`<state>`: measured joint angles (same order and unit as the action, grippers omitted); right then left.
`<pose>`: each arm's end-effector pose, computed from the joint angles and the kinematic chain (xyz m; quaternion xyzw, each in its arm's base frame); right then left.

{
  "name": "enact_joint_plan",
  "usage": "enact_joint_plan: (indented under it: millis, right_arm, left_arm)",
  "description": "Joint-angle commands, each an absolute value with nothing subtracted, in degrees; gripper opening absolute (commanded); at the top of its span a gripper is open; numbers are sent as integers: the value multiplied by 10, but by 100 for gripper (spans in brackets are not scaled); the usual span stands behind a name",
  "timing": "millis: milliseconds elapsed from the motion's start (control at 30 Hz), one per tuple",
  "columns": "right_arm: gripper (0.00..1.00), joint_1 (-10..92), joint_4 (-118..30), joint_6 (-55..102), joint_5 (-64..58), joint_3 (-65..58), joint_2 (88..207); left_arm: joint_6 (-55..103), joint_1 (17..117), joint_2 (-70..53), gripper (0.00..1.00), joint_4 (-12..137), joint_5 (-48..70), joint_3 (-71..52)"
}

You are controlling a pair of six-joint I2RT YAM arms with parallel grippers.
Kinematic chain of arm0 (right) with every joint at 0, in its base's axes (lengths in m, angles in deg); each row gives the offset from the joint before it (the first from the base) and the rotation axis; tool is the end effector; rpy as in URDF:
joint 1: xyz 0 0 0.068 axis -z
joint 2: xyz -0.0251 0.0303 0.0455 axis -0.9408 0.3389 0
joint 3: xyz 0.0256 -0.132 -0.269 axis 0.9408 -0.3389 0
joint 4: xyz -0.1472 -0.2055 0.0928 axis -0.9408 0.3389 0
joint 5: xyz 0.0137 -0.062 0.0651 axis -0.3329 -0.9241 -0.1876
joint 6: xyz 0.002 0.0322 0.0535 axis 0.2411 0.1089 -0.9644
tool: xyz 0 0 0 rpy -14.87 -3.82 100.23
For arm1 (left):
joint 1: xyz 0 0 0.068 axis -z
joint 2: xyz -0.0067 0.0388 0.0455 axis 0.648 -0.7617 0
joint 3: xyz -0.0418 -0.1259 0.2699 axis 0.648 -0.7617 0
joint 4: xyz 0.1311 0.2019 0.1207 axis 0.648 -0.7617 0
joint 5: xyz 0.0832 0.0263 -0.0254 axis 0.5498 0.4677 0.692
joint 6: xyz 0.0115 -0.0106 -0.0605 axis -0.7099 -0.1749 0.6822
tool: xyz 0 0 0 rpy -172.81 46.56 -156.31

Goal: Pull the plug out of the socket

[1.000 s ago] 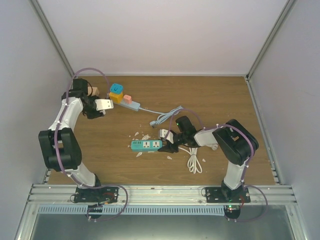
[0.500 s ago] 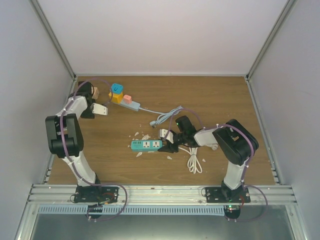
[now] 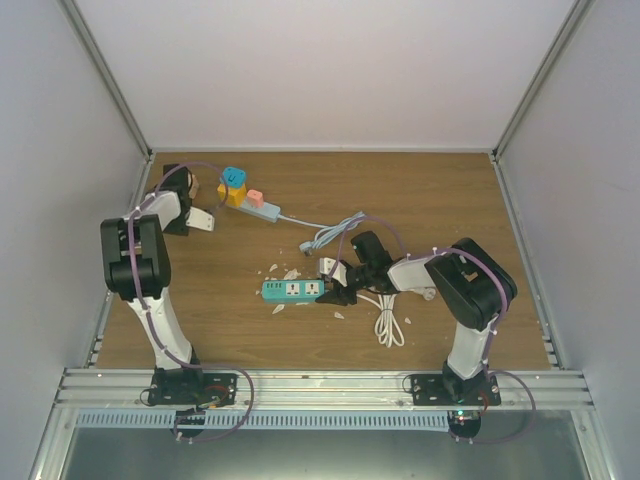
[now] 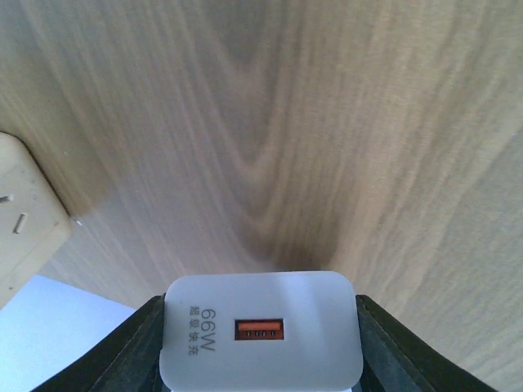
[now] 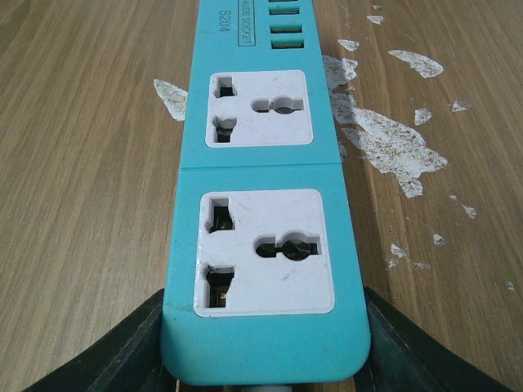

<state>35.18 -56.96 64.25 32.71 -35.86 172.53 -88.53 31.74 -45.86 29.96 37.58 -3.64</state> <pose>0.2582 0.2210 0.1142 -0.5965 0.6510 0.3537 0.3087 0.4181 0.0789 0.1772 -0.6704 -0.6949 -0.2600 0.0082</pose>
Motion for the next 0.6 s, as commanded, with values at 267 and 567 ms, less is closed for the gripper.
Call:
enact_joint_plan:
  millis: [267,567]
  right_arm:
    - [42,351,-563,647,334,-350,1735]
    - [54,351,-558,647,336,-348,1728]
  left_arm:
    - [-865,342,-483,56,313,373,-7]
    - [-832,346,-470,73,291,355,-4]
